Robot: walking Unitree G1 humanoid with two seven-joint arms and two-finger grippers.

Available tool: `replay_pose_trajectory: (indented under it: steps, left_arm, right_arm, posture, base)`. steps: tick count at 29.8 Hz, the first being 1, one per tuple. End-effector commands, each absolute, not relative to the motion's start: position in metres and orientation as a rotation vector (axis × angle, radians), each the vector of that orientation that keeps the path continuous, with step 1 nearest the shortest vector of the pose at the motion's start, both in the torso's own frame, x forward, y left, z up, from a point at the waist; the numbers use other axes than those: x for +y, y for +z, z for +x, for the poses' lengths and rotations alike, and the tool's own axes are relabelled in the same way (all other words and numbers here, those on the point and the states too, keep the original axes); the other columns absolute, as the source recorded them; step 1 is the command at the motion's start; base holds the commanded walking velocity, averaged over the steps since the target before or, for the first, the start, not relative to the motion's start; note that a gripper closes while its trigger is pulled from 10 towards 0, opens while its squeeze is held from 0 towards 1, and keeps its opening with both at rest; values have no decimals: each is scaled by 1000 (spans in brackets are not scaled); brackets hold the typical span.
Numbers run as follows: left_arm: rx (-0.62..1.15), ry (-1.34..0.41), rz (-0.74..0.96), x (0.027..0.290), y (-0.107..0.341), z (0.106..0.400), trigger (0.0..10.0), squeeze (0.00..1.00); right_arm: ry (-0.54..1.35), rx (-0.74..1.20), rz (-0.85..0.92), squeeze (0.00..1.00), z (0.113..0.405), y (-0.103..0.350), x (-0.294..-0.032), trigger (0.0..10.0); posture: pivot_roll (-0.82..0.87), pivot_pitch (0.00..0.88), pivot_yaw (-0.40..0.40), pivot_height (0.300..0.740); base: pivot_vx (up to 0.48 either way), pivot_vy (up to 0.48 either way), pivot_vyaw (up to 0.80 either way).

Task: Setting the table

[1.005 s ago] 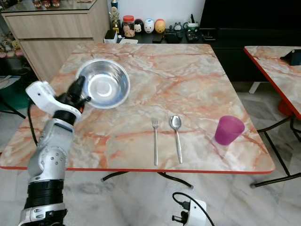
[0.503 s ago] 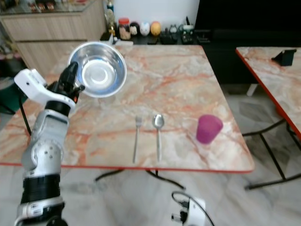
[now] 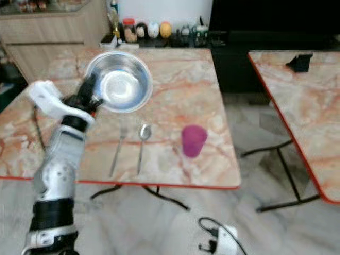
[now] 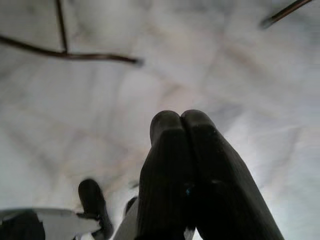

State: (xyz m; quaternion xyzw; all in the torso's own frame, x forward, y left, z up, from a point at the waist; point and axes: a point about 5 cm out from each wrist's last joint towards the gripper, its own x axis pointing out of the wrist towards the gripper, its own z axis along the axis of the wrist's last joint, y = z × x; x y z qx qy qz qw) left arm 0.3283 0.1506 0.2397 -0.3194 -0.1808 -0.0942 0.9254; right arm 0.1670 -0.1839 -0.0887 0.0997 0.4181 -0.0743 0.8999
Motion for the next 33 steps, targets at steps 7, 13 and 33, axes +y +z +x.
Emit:
replay_pose_trajectory:
  steps: [7,13,33]
  left_arm:
    - [-381,-169,-644,159,240,325,10000,0]
    - [-373,-174,-643,159,238,327,10000,0]
    - [-348,-192,-634,154,235,328,10000,0]
  right_arm:
    - [-137,878,228,0,165,-91,-175,10000]
    - [-137,882,229,0,163,-91,-173,10000]
    - [-145,881,232,0,164,-91,-173,10000]
  posture:
    - [39,0,-4,736]
    - [34,0,1,736]
    - [30,0,4,736]
  base:
    - [0,-314,0]
    - [0,-316,0]
    - [0,-315,0]
